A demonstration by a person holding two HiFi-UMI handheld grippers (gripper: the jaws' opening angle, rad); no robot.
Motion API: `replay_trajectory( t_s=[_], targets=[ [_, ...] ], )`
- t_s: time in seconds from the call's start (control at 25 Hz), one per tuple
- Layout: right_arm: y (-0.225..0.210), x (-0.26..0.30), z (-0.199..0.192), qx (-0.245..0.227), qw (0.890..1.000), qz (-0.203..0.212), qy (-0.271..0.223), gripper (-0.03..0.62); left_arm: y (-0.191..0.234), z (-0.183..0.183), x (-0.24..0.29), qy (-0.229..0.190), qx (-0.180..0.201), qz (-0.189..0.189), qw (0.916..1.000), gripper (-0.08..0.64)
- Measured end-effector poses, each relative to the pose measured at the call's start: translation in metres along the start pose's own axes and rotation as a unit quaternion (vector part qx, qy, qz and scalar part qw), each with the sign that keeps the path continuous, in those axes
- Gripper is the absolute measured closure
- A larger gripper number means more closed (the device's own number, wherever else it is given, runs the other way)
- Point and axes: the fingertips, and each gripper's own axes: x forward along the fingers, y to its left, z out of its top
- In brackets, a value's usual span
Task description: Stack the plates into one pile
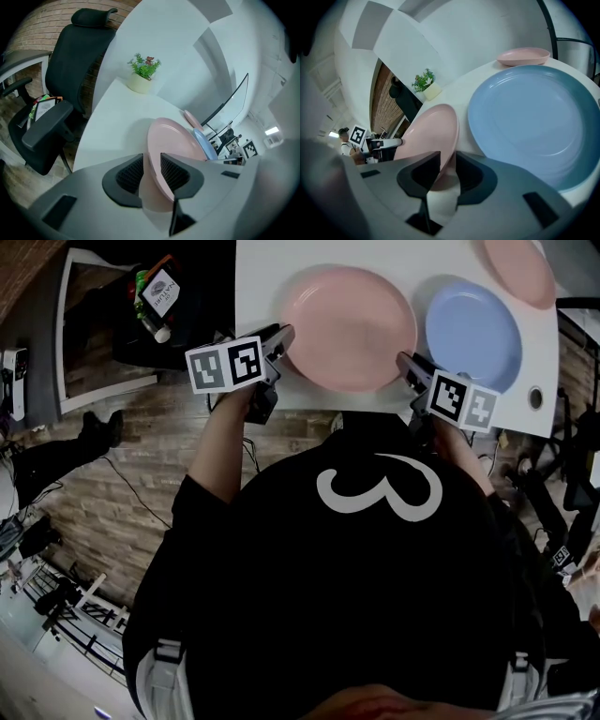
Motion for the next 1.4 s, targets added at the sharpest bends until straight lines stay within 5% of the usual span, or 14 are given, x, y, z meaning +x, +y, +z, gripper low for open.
replay_trajectory(
  t_s=[0.52, 1.4],
  targets=[
    [0.003, 0.006, -0.002, 0.048, 0.998, 0.027, -0.012, 0.492, 0.005, -0.008, -0.001, 0.002, -0.016, 0.019, 0.9997, 0.492],
    [0.01, -0.019, -0.016, 0.03, 0.999, 0.008, -0.036, 0.511, -0.019, -0.029, -0.034, -0.013, 0.002, 0.031, 0.9994, 0.492]
  ],
)
